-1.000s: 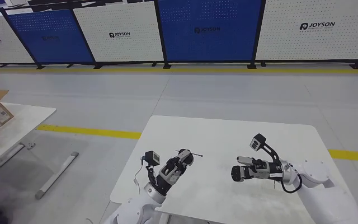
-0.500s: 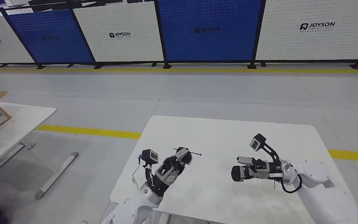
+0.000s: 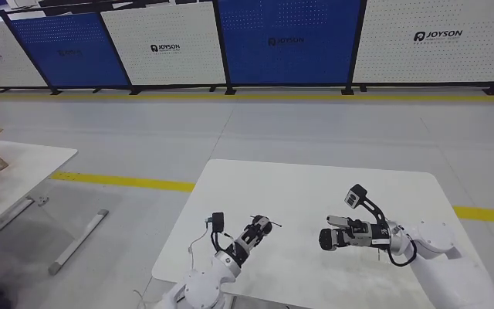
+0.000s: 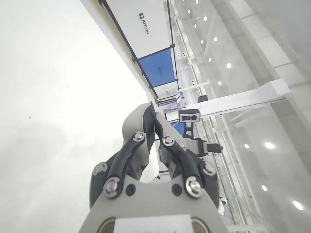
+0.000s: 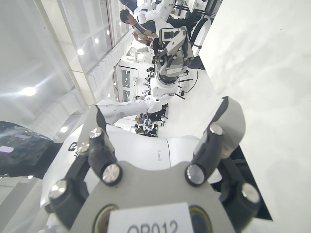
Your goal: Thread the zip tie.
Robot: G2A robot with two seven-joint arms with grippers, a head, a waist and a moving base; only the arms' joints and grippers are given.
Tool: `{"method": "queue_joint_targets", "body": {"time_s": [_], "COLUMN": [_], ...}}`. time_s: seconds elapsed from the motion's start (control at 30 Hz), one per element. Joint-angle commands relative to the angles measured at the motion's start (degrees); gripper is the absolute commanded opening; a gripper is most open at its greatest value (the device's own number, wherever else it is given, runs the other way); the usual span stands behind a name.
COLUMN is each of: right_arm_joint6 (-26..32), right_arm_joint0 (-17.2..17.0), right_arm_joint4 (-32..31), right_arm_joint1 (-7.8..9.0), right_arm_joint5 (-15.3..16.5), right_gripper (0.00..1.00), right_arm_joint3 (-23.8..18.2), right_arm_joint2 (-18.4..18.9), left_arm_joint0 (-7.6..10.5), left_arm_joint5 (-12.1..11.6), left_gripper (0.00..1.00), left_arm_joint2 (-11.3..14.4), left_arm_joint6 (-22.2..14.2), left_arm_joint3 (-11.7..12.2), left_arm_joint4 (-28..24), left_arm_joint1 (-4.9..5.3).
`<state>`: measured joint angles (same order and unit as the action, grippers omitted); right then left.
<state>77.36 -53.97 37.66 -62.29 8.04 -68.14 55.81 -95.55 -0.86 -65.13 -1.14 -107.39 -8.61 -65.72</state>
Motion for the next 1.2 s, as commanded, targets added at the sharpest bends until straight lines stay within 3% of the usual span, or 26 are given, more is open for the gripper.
{"method": "queue_joint_targets", "body": {"time_s": [0.0, 0.2, 0.4, 0.6, 0.8, 1.0, 1.13, 1.17], "right_arm_joint6": [0.0, 0.0, 0.0, 0.0, 0.0, 0.0, 0.0, 0.0], "right_arm_joint0": [0.0, 0.0, 0.0, 0.0, 0.0, 0.0, 0.0, 0.0], "right_arm_joint4": [0.0, 0.0, 0.0, 0.0, 0.0, 0.0, 0.0, 0.0], "right_arm_joint1": [0.0, 0.0, 0.0, 0.0, 0.0, 0.0, 0.0, 0.0], "right_arm_joint5": [0.0, 0.0, 0.0, 0.0, 0.0, 0.0, 0.0, 0.0], "right_gripper": [1.0, 1.0, 1.0, 1.0, 1.0, 1.0, 1.0, 1.0], "right_arm_joint3": [0.0, 0.0, 0.0, 0.0, 0.0, 0.0, 0.0, 0.0], "right_arm_joint2": [0.0, 0.0, 0.0, 0.0, 0.0, 0.0, 0.0, 0.0], "left_arm_joint0": [-0.07, -0.07, 2.39, 2.96, 2.96, 2.79, 0.85, -0.29], "left_arm_joint5": [-0.1, -0.1, 2.9, 5.6, 5.6, 2.0, -4.7, -7.3], "left_gripper": [0.0, 0.0, 0.0, 0.0, 0.0, 0.0, 0.0, 0.0], "left_arm_joint2": [0.1, 0.1, 2.7, 3.1, 3.1, 1.2, -2.0, -3.0], "left_arm_joint6": [-4.4, -4.4, 1.7, 2.1, 2.1, 0.4, -3.4, -5.0], "left_arm_joint3": [-0.2, -0.2, 2.9, 3.2, 3.2, 1.3, -3.3, -5.1], "left_arm_joint4": [-3.7, -3.7, 0.3, 2.4, 2.4, -3.7, -10.9, -12.9], "left_arm_joint1": [0.01, 0.01, -0.75, -0.87, -0.87, -1.0, -0.78, -0.66]}}
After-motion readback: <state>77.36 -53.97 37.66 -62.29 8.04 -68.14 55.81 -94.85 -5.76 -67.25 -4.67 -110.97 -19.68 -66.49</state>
